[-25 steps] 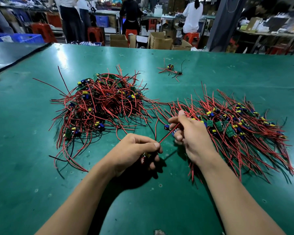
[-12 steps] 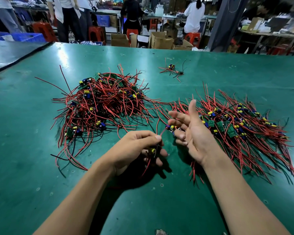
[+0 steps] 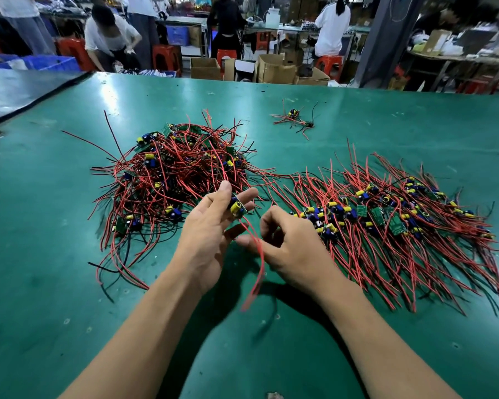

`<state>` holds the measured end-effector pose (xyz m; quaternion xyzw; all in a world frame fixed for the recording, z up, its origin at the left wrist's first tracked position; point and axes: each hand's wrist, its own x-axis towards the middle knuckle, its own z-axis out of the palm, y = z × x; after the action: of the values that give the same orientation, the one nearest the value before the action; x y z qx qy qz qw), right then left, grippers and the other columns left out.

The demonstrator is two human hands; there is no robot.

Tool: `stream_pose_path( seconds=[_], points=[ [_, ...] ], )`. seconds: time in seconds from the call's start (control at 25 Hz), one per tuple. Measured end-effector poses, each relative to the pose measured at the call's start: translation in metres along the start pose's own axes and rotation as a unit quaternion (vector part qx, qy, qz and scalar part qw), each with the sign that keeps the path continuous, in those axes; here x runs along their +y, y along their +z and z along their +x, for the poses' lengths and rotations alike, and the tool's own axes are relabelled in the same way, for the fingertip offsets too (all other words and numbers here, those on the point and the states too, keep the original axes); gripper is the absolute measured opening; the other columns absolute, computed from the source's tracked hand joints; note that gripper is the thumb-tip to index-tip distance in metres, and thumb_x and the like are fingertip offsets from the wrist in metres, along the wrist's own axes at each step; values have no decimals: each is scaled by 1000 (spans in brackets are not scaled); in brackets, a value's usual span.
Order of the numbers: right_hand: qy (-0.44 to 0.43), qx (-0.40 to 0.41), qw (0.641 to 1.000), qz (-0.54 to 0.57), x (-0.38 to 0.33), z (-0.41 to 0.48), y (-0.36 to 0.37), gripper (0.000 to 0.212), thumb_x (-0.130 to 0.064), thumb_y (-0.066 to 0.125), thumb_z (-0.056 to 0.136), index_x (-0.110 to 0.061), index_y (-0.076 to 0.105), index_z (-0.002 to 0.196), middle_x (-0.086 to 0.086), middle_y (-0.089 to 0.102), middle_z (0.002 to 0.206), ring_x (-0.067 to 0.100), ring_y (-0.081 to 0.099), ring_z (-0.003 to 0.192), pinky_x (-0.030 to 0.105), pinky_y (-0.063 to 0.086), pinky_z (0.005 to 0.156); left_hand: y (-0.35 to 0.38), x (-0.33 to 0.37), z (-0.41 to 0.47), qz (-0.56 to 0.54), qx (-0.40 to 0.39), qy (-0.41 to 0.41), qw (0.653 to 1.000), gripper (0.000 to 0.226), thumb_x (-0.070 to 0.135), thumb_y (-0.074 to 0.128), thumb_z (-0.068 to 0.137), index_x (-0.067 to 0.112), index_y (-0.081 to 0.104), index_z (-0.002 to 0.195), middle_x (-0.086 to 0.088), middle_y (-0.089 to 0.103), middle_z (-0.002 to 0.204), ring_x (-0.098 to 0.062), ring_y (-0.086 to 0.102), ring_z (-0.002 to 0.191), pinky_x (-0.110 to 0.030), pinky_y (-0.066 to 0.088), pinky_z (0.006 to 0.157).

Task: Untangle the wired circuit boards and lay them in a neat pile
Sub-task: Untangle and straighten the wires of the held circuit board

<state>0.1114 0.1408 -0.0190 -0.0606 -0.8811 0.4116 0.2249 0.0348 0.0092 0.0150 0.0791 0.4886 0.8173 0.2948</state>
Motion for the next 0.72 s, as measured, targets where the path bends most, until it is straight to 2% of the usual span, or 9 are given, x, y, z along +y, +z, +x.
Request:
stream_pose_path(
  seconds=[0.08,0.12,0.2,0.32,0.4,0.48,0.56,0.64,0.72],
  points=[
    [-25,48,997,59,-5,0,4,41,-68,59,88,-29,52,81,-4,57,65,2,43,52,25,38,50,0,-3,1,-3,17,12,1000,68,46,63,80,-4,53,125,-4,75,106,-14,69,86,-35,58,78],
    [-25,74,992,97,-8,1,5,34,-60,58,94,-29,53,82,0,58,66,3,45,53,23,39,50,0,-4,3,4,25,27,999,57,44,64,81,-1,57,114,-4,75,104,-15,69,91,-38,55,86],
    [29,84,966,241,-17,5,1,26,-46,61,97,-29,57,78,-1,58,65,6,45,49,20,38,46,-2,-6,4,10,21,45,999,30,39,67,79,15,56,94,-2,76,100,-12,70,88,-33,52,83],
    [157,53,857,488,-22,11,-15,27,-42,69,84,-24,59,67,-4,56,58,5,37,36,15,30,35,-6,-9,5,-16,-72,0,997,37,27,76,67,17,56,97,-8,74,102,-19,70,91,-29,56,75],
    [201,9,796,571,-20,12,-25,29,-40,68,82,-20,54,67,-8,47,49,2,31,30,14,24,30,-7,-13,2,-11,-129,-45,991,43,17,76,65,14,58,104,-12,74,99,-21,71,83,-28,58,69],
    [222,-50,762,606,-18,12,-31,28,-35,67,82,-18,51,68,-9,42,44,2,28,27,14,21,27,-5,-14,1,2,-137,-75,988,31,15,70,72,12,62,102,-10,73,84,-19,68,65,-26,57,60],
    [238,-107,785,563,-19,10,-32,28,-34,67,80,-20,55,59,-10,40,41,1,27,25,14,19,27,-2,-12,0,22,-139,-105,984,17,29,64,81,15,72,85,-9,69,73,-17,63,56,-25,53,54],
    [249,-149,825,485,-18,9,-32,33,-37,68,80,-21,60,53,-11,41,43,0,28,27,13,19,28,-3,-10,-1,51,-157,-114,980,29,40,60,83,16,74,74,-8,67,69,-17,63,54,-25,52,51],
    [252,-152,845,446,-16,8,-31,32,-41,73,77,-21,62,56,-9,45,45,0,29,28,13,21,30,-4,-10,-4,69,-175,-91,978,22,33,63,82,15,75,75,-9,69,71,-18,66,57,-26,54,52]
  ],
)
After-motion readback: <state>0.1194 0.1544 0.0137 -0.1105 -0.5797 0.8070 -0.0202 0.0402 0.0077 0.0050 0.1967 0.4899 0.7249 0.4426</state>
